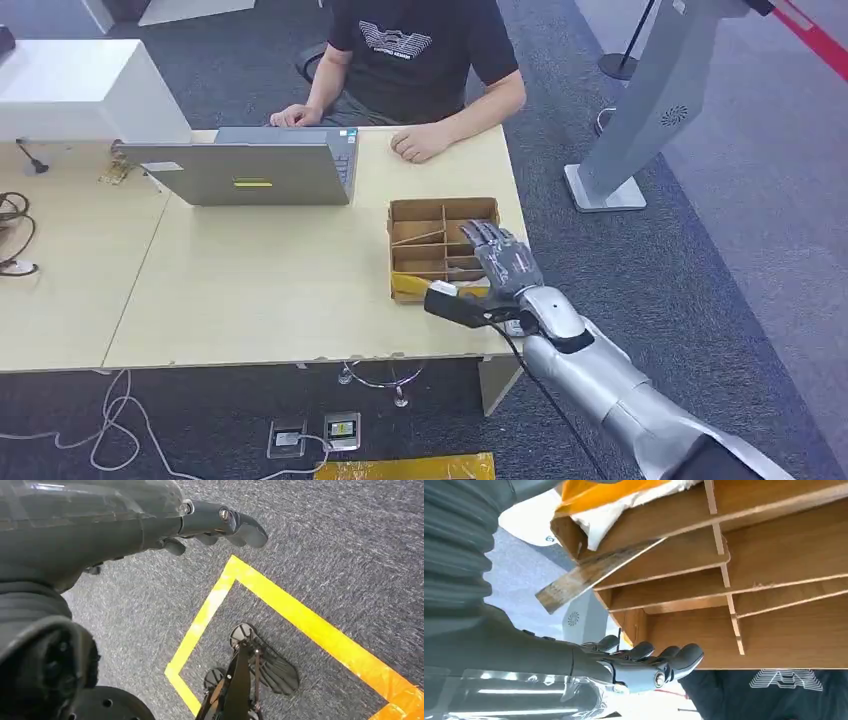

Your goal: Pass the card to the sensor for recognition and then transmit it.

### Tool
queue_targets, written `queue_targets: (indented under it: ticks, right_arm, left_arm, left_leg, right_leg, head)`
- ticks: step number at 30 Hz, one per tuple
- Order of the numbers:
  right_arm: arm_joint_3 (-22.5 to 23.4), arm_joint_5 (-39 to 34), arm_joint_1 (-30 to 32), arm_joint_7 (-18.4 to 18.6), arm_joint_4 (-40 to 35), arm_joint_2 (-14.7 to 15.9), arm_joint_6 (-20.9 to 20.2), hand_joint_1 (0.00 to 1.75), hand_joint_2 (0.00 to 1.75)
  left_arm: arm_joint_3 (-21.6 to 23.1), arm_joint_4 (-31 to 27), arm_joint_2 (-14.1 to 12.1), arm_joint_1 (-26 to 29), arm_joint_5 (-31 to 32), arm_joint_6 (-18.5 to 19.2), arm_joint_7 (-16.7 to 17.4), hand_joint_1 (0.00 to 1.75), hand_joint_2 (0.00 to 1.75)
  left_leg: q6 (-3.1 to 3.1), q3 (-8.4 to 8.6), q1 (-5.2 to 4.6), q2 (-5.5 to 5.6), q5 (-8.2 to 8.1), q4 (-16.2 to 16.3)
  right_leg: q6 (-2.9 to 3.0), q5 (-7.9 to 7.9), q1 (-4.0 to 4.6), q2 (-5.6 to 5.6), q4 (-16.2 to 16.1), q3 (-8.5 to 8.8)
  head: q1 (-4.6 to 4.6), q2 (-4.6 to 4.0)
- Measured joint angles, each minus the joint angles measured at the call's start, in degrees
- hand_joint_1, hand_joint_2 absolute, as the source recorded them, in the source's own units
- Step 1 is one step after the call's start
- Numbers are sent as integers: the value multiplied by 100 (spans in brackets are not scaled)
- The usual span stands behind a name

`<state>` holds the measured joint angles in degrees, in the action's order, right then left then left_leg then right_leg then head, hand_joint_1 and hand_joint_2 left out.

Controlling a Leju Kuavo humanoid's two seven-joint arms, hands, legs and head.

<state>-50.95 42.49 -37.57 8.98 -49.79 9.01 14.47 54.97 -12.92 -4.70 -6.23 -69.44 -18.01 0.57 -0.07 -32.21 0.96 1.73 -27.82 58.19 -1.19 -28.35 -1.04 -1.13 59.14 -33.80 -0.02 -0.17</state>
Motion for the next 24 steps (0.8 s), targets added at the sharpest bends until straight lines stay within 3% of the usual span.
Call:
queue_targets:
  ticks: [24]
  right_arm:
    - [-2,-83,26,-136,109,-11,-2,175,175]
  left_arm:
    - [0,0,-33,-1,17,-11,57,0,0]
  left_leg:
    - [0,-1,0,0,0,0]
  right_leg:
    - [0,0,0,0,0,0]
  head:
    - [0,0]
